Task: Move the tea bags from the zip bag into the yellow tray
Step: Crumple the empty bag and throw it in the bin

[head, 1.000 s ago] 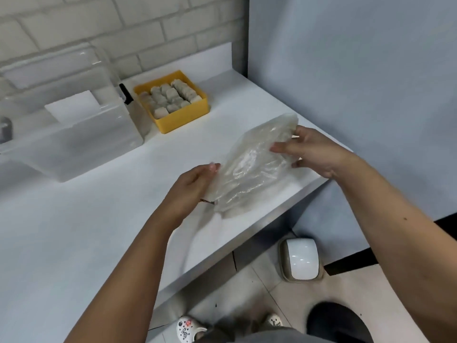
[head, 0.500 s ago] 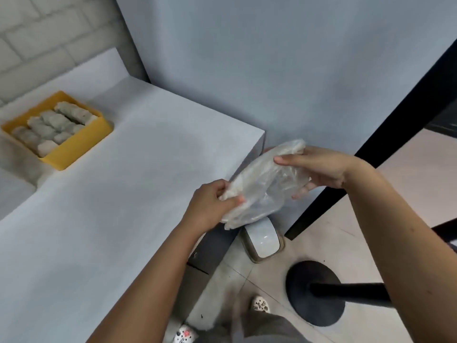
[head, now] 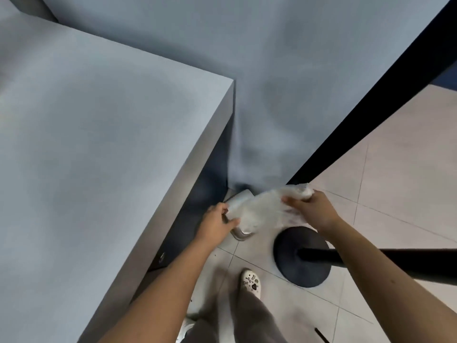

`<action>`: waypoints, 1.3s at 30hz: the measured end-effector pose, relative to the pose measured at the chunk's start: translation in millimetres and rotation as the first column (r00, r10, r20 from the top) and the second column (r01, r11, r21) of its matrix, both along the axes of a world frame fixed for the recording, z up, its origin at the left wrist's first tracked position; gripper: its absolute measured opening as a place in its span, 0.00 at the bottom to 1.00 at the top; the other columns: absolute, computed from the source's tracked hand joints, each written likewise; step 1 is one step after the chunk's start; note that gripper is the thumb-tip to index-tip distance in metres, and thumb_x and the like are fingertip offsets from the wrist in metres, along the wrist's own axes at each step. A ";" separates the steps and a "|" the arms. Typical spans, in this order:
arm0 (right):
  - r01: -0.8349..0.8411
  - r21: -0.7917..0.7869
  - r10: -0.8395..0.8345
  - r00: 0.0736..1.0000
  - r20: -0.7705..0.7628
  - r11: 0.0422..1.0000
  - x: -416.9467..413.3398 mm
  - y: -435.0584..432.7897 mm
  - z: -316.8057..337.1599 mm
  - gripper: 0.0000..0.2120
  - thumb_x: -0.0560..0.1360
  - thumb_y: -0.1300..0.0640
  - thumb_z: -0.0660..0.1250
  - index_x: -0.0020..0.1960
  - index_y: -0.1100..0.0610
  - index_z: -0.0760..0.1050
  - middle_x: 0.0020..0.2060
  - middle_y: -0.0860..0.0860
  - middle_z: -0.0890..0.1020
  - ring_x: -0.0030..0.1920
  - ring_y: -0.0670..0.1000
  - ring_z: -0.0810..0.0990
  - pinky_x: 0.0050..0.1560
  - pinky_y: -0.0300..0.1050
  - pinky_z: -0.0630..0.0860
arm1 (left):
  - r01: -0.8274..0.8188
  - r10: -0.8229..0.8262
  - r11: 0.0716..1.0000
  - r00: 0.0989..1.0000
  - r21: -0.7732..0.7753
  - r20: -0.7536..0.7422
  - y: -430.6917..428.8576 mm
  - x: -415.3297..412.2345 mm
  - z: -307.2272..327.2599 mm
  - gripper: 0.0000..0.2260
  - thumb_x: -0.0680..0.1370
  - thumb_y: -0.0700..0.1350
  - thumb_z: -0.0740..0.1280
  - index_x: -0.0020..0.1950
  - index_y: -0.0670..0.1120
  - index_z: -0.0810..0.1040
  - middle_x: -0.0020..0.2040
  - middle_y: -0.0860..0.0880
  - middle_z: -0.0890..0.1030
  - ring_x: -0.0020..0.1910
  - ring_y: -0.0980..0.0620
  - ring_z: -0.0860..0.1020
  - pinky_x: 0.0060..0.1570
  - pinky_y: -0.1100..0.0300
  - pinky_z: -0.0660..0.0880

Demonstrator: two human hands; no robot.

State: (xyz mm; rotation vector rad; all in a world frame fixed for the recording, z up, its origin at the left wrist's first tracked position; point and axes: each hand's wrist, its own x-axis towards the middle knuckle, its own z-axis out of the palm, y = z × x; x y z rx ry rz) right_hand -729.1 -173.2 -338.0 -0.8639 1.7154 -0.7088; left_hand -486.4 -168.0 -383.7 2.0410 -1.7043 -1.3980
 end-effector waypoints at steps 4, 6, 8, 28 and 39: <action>0.240 0.085 -0.235 0.970 -0.062 0.967 -10.5 23.3 -76.8 0.13 0.72 0.54 0.75 0.52 0.59 0.78 0.39 0.54 0.84 0.38 0.52 0.84 0.41 0.47 0.83 | 0.019 -0.026 0.995 0.997 0.094 0.069 -6.4 -5.0 -65.8 0.23 0.77 0.52 0.71 0.70 0.47 0.73 0.67 0.45 0.74 0.66 0.45 0.73 0.65 0.52 0.71; 0.325 0.125 -0.312 0.943 -0.111 0.937 -8.9 34.5 -112.6 0.15 0.71 0.50 0.75 0.51 0.58 0.78 0.41 0.55 0.84 0.43 0.56 0.84 0.49 0.56 0.82 | 0.015 -0.026 0.993 0.996 0.120 0.089 -10.2 -8.7 -94.1 0.24 0.77 0.53 0.71 0.71 0.46 0.72 0.68 0.44 0.73 0.67 0.44 0.73 0.65 0.53 0.71; 0.376 0.130 -0.364 0.925 -0.110 0.917 -5.0 40.8 -143.5 0.12 0.72 0.51 0.74 0.49 0.57 0.77 0.42 0.56 0.84 0.43 0.55 0.83 0.50 0.53 0.81 | 0.008 -0.022 0.992 0.994 0.124 0.110 -18.6 -14.0 -123.6 0.26 0.77 0.54 0.71 0.72 0.46 0.71 0.70 0.44 0.72 0.68 0.44 0.72 0.66 0.53 0.70; 0.628 0.145 -0.623 0.778 -0.079 0.765 -2.5 54.0 -318.7 0.12 0.72 0.53 0.74 0.53 0.52 0.78 0.43 0.49 0.84 0.47 0.53 0.83 0.54 0.51 0.79 | 0.206 -0.219 0.976 0.908 0.074 0.357 -109.5 -58.5 -335.0 0.51 0.69 0.58 0.77 0.81 0.54 0.46 0.81 0.43 0.53 0.78 0.40 0.57 0.75 0.44 0.59; 0.673 0.134 -0.665 0.740 -0.105 0.728 19.6 28.3 -340.7 0.11 0.71 0.48 0.73 0.49 0.51 0.75 0.42 0.50 0.83 0.47 0.53 0.83 0.54 0.56 0.80 | 0.208 -0.101 0.953 0.904 -0.221 0.416 -84.2 -50.8 -341.0 0.44 0.70 0.53 0.76 0.79 0.53 0.55 0.73 0.45 0.62 0.65 0.40 0.69 0.65 0.46 0.67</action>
